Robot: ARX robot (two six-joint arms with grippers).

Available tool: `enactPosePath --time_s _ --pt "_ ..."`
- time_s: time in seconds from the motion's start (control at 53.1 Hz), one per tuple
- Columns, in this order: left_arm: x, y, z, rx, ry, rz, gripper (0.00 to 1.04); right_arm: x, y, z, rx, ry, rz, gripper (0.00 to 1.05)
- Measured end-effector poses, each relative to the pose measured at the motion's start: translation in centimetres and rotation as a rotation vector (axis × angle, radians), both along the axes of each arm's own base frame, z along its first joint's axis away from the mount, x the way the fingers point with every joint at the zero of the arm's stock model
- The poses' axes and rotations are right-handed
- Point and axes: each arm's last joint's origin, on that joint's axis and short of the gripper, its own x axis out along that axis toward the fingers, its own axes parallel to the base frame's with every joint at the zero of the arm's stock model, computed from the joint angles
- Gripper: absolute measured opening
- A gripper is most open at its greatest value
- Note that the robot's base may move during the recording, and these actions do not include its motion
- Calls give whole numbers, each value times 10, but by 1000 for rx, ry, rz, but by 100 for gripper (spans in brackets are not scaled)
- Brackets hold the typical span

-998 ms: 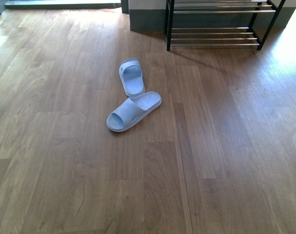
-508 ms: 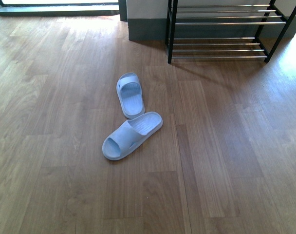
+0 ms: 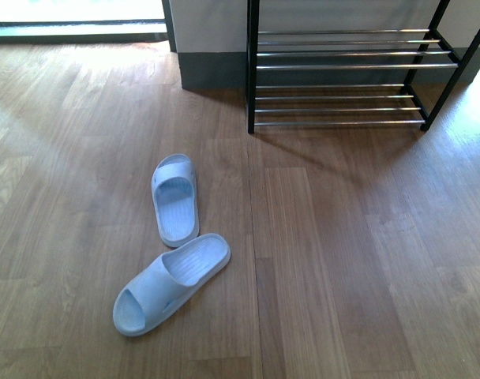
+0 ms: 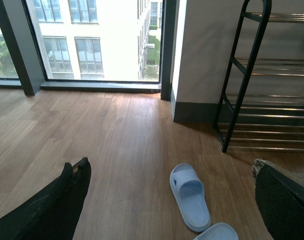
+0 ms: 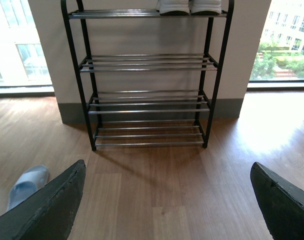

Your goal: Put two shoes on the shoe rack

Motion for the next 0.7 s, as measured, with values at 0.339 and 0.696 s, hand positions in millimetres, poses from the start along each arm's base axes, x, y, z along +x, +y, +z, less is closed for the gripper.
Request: enactPosePath --time_s 0.339,0.696 --pt "1 -1 -2 -101 241 139 95 0 0 0 0 1 0 96" --pt "121 -6 -11 -238 588 277 95 0 0 0 0 0 2 96"
